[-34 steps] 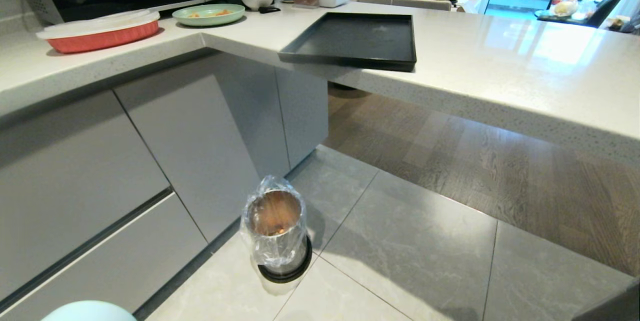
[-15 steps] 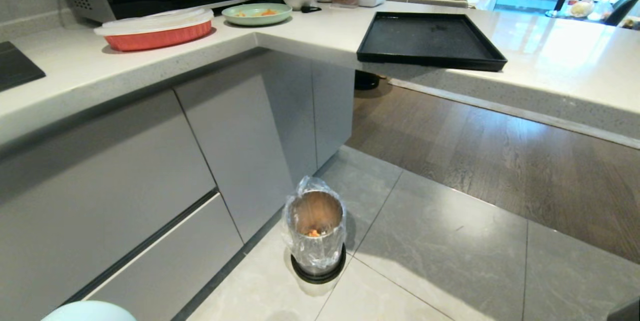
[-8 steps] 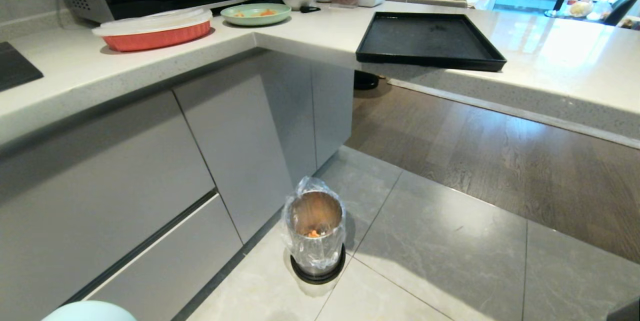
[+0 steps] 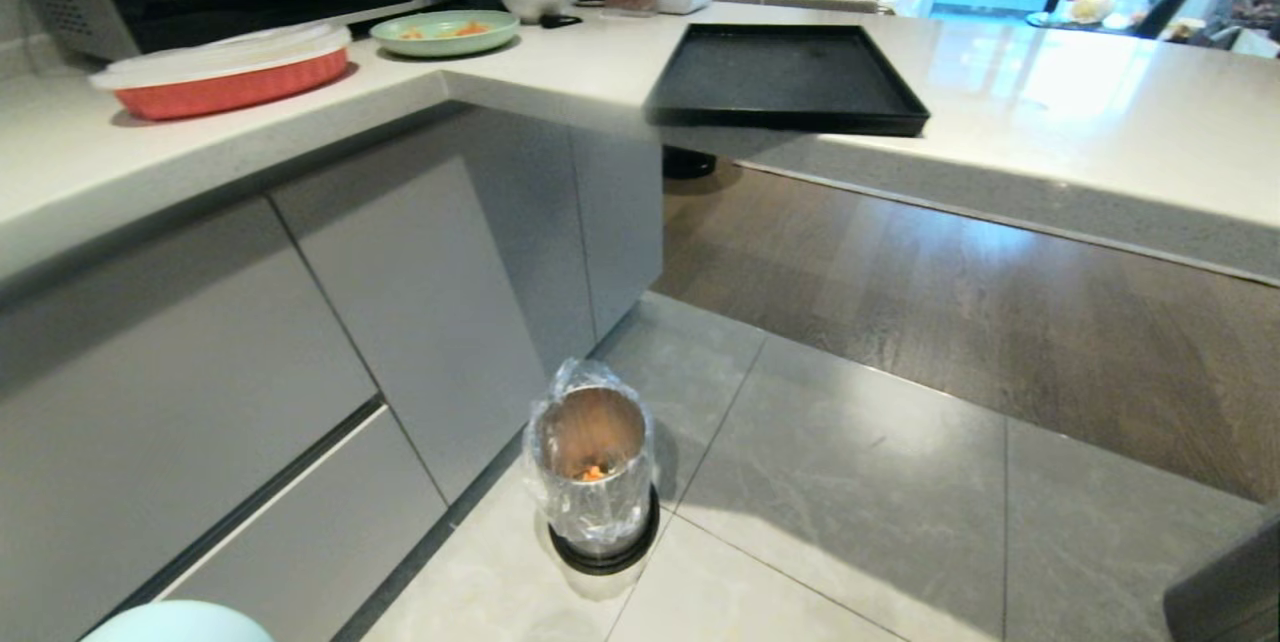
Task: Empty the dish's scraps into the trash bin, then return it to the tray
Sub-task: Put the bowl back to the table
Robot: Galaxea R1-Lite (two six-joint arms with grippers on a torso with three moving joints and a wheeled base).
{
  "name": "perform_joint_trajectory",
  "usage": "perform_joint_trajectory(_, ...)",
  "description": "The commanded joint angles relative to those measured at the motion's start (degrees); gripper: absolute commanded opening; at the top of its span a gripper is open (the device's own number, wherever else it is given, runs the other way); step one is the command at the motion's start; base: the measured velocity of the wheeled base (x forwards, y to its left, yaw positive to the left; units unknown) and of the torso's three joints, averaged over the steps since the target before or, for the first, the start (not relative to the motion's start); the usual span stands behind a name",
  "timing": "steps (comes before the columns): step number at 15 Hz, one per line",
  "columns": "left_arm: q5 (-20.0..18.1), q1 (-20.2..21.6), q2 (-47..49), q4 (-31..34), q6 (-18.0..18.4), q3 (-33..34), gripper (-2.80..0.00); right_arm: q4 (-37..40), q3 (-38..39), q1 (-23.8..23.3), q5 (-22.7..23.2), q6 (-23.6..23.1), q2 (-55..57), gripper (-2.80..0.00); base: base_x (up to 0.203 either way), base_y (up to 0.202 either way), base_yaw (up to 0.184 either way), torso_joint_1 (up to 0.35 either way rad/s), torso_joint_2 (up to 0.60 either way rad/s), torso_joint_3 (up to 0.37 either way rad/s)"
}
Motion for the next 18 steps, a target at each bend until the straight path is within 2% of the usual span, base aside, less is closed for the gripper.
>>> perform_joint_trajectory(1,0.0,0.0,0.0,0.0,-0.1,0.0,-2.80,0.0,0.0,0.0,0.0,0.1,0.1,-2.80,0.005,0.006,-0.175,-0.002,0.01,-0.002)
perform_joint_trajectory(14,0.0,0.0,0.0,0.0,-0.1,0.0,-2.80,0.0,0.1,0.0,0.0,0.1,0.0,-2.80,0.001,0.009,-0.172,0.002,0.00,0.004)
perform_joint_trajectory(18,0.0,0.0,0.0,0.1,-0.1,0.0,-2.80,0.0,0.0,0.0,0.0,0.1,0.0,-2.80,0.001,0.003,-0.060,0.001,0.00,0.001)
